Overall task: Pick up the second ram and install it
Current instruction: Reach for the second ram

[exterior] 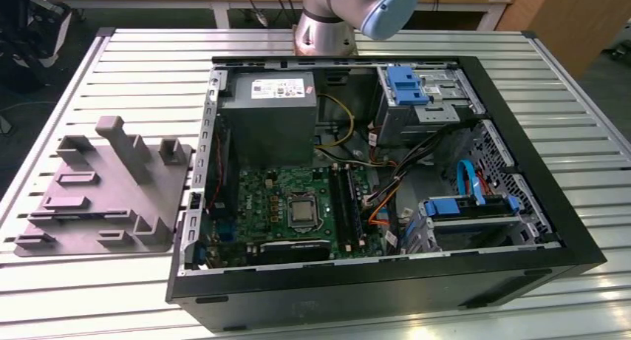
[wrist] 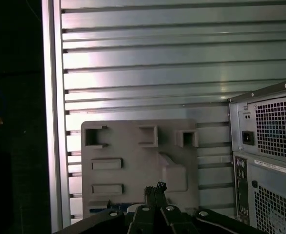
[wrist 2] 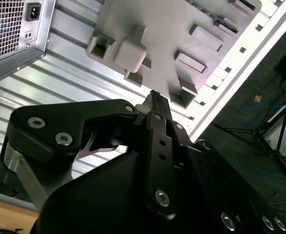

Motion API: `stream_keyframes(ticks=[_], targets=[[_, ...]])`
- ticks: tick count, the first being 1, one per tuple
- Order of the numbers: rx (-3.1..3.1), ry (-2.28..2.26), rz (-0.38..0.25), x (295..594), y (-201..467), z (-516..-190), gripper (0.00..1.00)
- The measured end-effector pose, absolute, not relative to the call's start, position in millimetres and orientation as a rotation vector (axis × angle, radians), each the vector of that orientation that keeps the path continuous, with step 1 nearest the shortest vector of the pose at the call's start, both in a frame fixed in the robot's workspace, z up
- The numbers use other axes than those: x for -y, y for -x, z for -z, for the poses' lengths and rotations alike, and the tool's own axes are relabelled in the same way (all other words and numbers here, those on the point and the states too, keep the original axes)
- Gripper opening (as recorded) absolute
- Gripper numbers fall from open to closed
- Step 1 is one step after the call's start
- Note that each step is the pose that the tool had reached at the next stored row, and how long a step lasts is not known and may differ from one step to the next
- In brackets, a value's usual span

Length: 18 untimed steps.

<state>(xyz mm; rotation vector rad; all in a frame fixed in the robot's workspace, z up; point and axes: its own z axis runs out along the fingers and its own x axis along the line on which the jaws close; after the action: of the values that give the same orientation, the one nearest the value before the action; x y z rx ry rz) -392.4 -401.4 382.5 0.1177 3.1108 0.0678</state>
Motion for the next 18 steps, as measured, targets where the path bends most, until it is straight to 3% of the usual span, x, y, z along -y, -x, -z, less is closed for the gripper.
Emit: stream_keyframes(ticks=[18], targets=[[-3.112,-0.118,-0.068,423,404,-359,0.1]])
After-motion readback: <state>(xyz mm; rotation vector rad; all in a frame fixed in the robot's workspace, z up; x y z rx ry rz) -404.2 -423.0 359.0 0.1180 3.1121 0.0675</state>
